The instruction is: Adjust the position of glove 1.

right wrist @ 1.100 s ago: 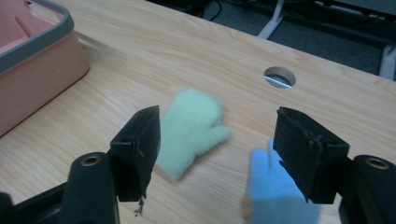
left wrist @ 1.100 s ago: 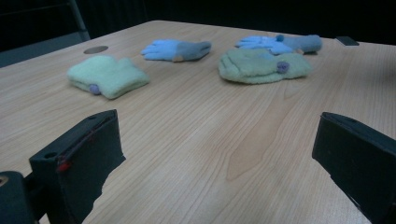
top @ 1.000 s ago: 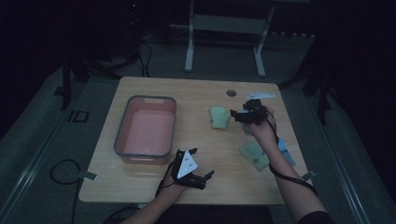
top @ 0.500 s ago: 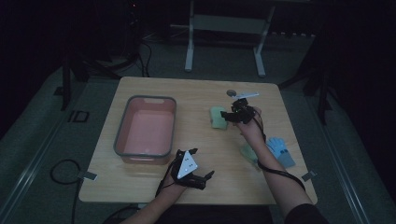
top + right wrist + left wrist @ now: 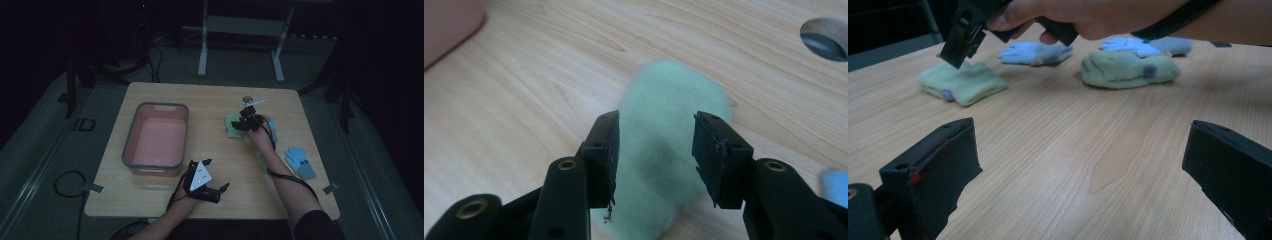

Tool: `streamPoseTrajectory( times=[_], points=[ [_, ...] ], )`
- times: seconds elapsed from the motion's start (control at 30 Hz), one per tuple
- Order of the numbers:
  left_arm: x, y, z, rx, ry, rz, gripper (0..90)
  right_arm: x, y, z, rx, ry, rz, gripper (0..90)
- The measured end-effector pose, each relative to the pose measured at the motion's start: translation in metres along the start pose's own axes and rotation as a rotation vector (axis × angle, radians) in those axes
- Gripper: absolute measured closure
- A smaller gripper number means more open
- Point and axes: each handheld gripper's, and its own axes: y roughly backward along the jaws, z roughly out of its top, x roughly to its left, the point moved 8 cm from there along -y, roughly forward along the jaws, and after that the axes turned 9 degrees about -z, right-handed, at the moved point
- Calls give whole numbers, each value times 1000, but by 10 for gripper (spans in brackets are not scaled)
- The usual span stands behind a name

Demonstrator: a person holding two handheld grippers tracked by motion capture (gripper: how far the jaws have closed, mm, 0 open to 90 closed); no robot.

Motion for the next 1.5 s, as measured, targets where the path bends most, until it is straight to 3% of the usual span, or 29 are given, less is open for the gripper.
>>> streamPoseTrajectory(
  times=[0.33,0.53,0.73,0.87,0.97,1.3,1.5],
  points=[
    [1,0,0,-2,6,0,18,0,-25,-8,30,12,-51,571],
    [0,0,0,1,3,2,18,1,-26,-9,17,6,-49,652],
    [1,0,0,2,7,3,18,3,-25,-7,39,1,-47,822],
    [1,-1,0,4,3,6,18,3,-22,-6,57,-6,-48,849],
    [1,-1,0,4,5,6,18,0,-16,-4,52,1,-50,854],
    [1,-1,0,4,1,7,18,-5,21,-2,5,-46,-31,855],
    [1,-1,0,4,1,10,18,1,69,1,-45,-55,-5,854]
  ],
)
